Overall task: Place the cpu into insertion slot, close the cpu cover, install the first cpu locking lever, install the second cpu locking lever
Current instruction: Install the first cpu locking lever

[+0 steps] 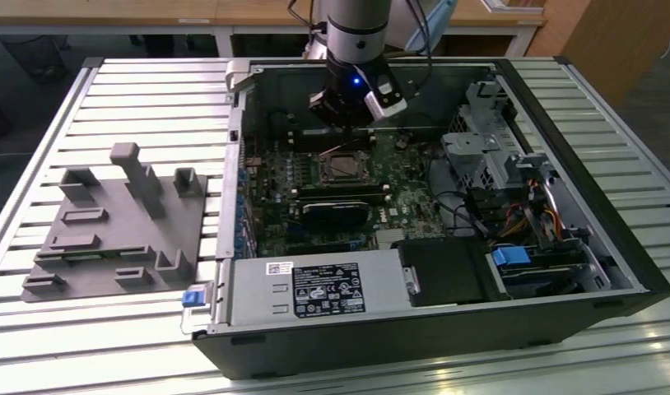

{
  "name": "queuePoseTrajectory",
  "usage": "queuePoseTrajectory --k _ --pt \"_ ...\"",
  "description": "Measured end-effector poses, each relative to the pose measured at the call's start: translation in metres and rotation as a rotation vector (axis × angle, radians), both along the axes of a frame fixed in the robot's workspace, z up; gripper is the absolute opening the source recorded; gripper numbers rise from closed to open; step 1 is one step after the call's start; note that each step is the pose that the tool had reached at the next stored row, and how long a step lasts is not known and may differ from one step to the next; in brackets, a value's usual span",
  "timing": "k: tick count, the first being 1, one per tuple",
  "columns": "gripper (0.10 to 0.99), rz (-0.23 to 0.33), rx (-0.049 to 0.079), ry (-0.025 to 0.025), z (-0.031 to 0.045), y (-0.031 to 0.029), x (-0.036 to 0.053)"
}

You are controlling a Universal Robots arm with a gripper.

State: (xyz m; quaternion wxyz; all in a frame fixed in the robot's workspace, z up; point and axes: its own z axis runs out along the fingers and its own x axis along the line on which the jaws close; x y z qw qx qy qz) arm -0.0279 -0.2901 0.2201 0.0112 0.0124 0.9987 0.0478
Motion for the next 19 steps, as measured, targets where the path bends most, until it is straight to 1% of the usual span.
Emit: queuePoseTrajectory --k 5,9,16,19 --pt "0.122 0.000 0.000 0.0004 -0.0042 0.0004 0.0065" --pt "0.122 0.000 0.000 0.0007 -0.0088 0.0009 0.0077" --pt "0.122 0.000 0.000 0.0052 -0.0182 0.0014 0.0104" --pt "0.122 0.000 0.000 0.0059 -0.0196 0.0014 0.0108"
